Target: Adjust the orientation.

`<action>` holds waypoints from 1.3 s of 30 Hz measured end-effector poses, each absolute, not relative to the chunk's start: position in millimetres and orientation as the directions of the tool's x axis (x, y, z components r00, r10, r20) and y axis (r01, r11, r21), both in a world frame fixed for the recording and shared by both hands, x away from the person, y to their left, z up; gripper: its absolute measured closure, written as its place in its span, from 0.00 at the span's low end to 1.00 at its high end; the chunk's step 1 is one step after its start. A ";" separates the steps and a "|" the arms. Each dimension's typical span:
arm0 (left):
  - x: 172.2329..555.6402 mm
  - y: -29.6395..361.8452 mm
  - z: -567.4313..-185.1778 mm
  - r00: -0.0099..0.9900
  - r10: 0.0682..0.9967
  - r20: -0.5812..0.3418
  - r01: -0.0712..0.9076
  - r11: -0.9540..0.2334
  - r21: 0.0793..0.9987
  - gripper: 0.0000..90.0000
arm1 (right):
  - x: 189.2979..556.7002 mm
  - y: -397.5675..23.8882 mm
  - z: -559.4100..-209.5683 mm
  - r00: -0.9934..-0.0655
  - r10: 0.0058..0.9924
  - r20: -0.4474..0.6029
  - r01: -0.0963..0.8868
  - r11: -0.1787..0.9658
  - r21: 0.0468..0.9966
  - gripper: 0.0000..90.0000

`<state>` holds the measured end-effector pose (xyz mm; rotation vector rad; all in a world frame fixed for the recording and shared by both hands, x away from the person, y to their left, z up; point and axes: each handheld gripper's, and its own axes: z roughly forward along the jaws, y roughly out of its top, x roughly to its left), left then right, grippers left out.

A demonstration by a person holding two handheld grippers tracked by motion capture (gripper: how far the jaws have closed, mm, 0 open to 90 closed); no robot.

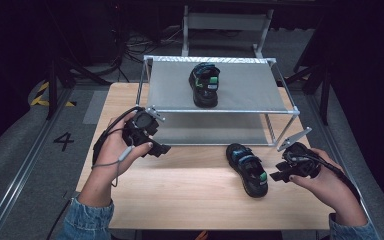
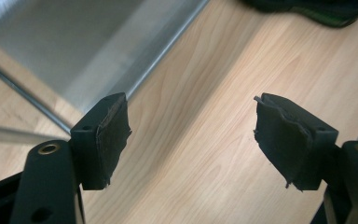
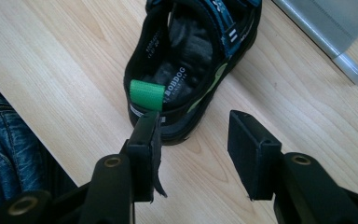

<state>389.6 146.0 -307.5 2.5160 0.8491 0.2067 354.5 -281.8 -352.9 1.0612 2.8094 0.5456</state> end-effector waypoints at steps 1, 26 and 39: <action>389.3 146.2 -311.7 0.793 0.609 -0.007 0.539 -0.697 0.474 0.29 | 354.4 -280.8 -352.8 -0.757 0.652 0.042 0.620 0.697 0.361 0.61; 390.6 159.6 -339.5 0.768 0.639 -0.038 0.583 -0.673 0.455 0.29 | 349.0 -241.0 -362.1 -0.823 0.568 -0.007 0.534 0.778 0.329 0.91; 388.8 164.3 -343.3 0.758 0.650 -0.051 0.601 -0.666 0.441 0.30 | 343.5 -222.8 -362.0 -0.848 0.530 0.016 0.504 0.796 0.335 0.83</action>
